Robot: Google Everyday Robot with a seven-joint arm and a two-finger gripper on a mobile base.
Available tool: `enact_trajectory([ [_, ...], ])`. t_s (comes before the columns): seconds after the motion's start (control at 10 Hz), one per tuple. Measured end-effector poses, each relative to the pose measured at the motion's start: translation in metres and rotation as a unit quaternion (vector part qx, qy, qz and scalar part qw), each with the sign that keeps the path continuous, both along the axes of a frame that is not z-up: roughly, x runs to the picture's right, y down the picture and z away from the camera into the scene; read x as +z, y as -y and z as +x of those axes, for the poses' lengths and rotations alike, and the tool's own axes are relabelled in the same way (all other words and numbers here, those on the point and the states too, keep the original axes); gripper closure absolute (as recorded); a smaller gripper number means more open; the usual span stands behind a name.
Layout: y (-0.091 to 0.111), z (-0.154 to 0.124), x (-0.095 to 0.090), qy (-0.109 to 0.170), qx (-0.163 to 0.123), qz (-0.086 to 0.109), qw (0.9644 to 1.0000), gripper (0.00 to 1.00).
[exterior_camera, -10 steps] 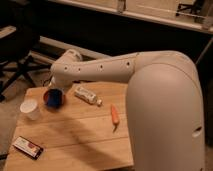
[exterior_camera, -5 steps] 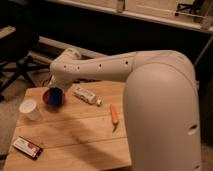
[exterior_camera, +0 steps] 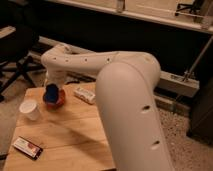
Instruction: Place the white sponge in the ceramic bowl
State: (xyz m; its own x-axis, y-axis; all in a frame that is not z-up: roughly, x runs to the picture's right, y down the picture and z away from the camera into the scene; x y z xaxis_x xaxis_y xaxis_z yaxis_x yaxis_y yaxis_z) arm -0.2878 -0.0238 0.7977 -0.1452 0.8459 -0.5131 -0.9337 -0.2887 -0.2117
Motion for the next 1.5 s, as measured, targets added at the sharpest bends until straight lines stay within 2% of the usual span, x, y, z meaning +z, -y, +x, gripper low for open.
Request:
enact_trajectory([
  [0.2,0.018,-0.016,0.019,-0.001,-0.019,0.007,0.9998,1.00],
  [0.5,0.044,-0.031,0.056,-0.015,-0.044,0.037,0.9982,1.00],
  [0.6,0.048,-0.031,0.076,-0.021,-0.051,0.047,0.9973,0.93],
  [0.8,0.046,-0.026,0.112,-0.033,-0.059,0.066,0.9956,0.73],
  [1.0,0.036,-0.025,0.136,-0.034,-0.060,0.079,0.9945,0.54],
  [1.1,0.031,-0.025,0.143,-0.027,-0.055,0.080,0.9949,0.44],
  [1.3,0.021,-0.027,0.143,-0.002,-0.047,0.074,0.9962,0.25],
  [1.5,0.022,-0.022,0.134,0.015,-0.043,0.073,0.9963,0.20],
])
